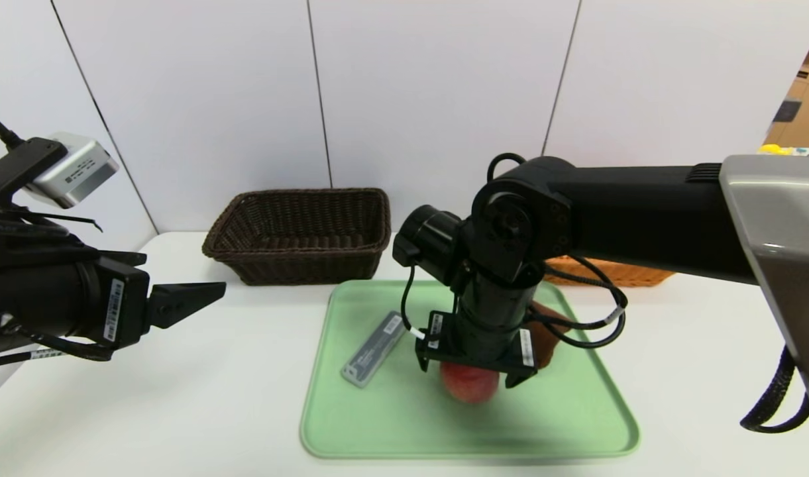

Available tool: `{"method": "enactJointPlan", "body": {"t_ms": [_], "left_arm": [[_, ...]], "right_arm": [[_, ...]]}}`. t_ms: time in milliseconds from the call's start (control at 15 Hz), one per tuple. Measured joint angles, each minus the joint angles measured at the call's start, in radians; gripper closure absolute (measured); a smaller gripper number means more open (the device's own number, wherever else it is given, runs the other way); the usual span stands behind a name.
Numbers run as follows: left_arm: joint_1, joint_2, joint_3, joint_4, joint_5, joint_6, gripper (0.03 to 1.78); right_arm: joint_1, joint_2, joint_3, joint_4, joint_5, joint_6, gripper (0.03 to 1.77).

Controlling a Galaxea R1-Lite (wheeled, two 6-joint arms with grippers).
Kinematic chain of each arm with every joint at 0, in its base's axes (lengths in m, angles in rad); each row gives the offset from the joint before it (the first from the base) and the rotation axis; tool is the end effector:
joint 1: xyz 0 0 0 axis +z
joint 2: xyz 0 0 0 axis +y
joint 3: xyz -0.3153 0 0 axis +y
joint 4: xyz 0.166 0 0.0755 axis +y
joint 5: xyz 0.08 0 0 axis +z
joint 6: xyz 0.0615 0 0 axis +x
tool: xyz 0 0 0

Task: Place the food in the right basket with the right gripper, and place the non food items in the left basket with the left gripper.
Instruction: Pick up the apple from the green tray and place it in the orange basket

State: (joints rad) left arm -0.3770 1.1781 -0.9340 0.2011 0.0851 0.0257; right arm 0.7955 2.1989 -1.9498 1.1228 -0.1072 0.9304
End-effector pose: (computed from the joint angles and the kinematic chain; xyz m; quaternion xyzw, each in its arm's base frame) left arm 0.1750 -0.0637 0.2636 0.0630 0.2131 -0.1446 0.9642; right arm 0.2795 0.2758 0.1490 0.0799 0.6265 -0.0224 0.7750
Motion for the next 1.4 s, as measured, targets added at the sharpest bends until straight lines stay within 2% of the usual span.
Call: {"method": "enactJointPlan", "body": {"t_ms": [867, 933, 1067, 1200, 1400], "left_arm": [[-0.001, -0.008, 0.003, 0.0, 0.0, 0.0, 0.12], [-0.001, -0.008, 0.003, 0.0, 0.0, 0.0, 0.12], [-0.001, -0.008, 0.002, 0.0, 0.0, 0.0, 0.12], [-0.001, -0.01, 0.002, 0.0, 0.0, 0.0, 0.12], [-0.001, -0.013, 0.006, 0.0, 0.0, -0.001, 0.12]], "right_arm": [[-0.002, 0.007, 0.0, -0.001, 0.006, -0.001, 0.11], [0.0, 0.006, 0.0, -0.001, 0.005, -0.002, 0.32], [0.006, 0.006, 0.0, -0.001, 0.003, -0.004, 0.62], [0.009, 0.006, 0.0, -0.001, 0.01, -0.005, 0.7], [0.009, 0.006, 0.0, 0.0, 0.011, -0.006, 0.72]]}}
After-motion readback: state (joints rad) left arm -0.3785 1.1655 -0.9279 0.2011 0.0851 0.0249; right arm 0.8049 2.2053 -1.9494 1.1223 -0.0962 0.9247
